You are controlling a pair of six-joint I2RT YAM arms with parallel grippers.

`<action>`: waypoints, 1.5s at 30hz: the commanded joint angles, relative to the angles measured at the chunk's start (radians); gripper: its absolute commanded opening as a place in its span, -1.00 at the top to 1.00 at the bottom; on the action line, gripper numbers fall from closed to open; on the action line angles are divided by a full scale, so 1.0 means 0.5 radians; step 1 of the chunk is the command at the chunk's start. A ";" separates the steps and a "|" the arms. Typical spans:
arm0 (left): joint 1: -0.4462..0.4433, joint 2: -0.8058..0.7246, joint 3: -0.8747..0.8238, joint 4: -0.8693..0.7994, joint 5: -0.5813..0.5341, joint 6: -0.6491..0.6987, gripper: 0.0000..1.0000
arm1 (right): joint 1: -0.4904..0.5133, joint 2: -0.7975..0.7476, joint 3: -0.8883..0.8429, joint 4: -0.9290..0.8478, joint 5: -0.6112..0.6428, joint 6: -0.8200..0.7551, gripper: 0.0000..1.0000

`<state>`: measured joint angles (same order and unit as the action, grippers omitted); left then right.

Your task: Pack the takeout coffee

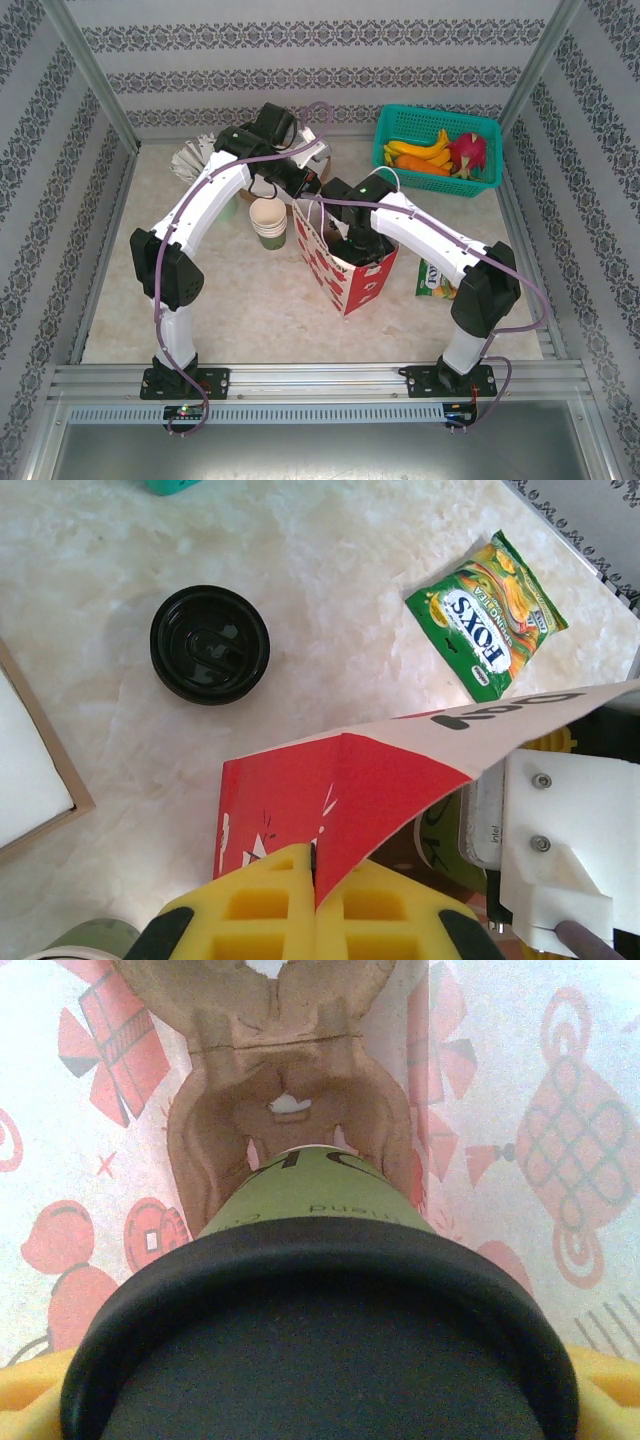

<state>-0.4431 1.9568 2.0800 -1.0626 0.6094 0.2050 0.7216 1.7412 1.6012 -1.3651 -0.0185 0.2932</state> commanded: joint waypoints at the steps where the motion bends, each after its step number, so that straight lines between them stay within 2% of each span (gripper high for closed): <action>1: 0.030 -0.047 0.043 -0.007 0.069 0.004 1.00 | -0.014 -0.034 0.013 -0.032 -0.044 0.053 -0.44; 9: 0.029 -0.043 0.016 0.008 0.232 0.013 1.00 | -0.032 0.139 0.142 0.044 -0.073 0.070 -0.44; 26: 0.027 -0.041 0.012 0.004 0.146 0.003 1.00 | -0.047 0.128 -0.048 0.187 -0.070 0.086 -0.43; 45: 0.027 -0.026 0.012 0.028 0.140 -0.044 1.00 | -0.036 0.095 -0.079 0.284 -0.031 0.122 -0.41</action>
<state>-0.4316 1.9568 2.0800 -1.0618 0.6731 0.1940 0.7086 1.8114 1.5795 -1.2339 -0.0456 0.3378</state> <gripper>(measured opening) 0.051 0.839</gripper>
